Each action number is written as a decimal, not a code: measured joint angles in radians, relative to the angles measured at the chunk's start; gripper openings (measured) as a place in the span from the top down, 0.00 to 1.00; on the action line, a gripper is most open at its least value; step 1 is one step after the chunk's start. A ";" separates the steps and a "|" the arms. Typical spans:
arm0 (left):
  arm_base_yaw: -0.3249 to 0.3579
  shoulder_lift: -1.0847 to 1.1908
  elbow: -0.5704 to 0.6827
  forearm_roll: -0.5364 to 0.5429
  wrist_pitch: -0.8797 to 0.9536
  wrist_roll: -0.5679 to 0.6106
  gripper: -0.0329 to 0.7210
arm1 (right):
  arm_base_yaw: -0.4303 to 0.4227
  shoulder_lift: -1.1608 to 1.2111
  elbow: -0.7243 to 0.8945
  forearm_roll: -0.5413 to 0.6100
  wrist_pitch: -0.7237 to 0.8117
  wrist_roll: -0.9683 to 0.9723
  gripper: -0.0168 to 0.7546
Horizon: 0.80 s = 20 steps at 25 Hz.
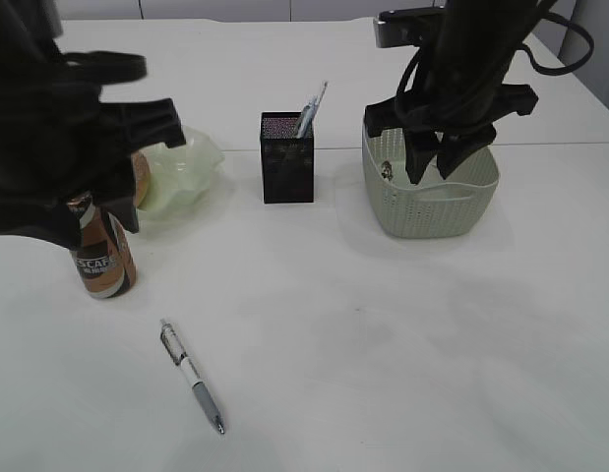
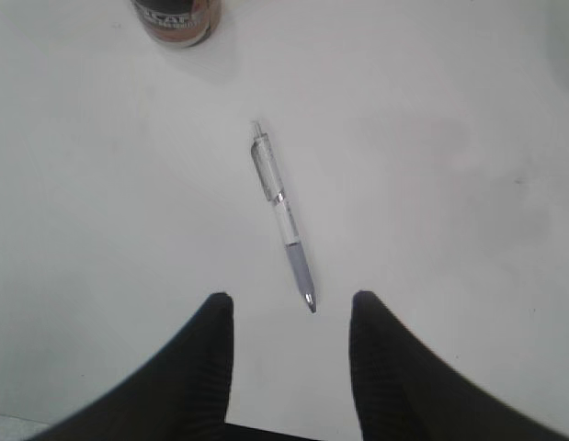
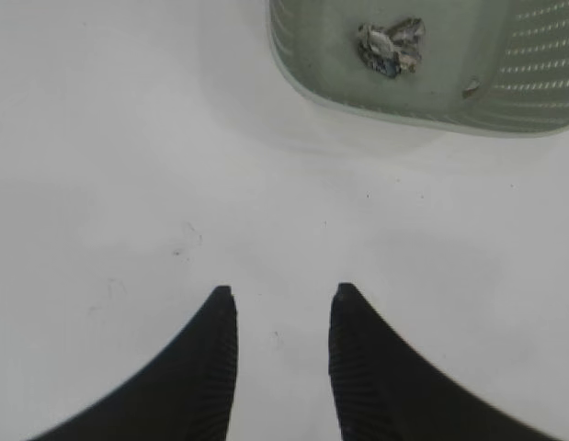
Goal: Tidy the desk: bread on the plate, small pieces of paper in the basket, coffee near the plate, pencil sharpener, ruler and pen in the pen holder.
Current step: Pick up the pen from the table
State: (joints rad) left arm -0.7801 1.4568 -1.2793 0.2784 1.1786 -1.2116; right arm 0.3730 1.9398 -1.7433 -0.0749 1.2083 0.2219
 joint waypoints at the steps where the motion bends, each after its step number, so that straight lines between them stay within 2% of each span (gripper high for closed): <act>1: 0.000 0.024 0.000 0.000 -0.014 -0.016 0.55 | 0.000 0.000 0.000 0.000 0.008 -0.002 0.61; 12: 0.000 0.259 0.000 -0.034 -0.084 -0.113 0.55 | 0.000 0.000 0.000 0.000 0.017 -0.010 0.61; 20: 0.026 0.351 0.000 -0.042 -0.087 -0.166 0.55 | 0.000 0.000 0.000 0.000 0.017 -0.015 0.61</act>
State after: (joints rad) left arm -0.7540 1.8077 -1.2793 0.2362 1.0912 -1.3775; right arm 0.3730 1.9398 -1.7433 -0.0749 1.2254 0.2070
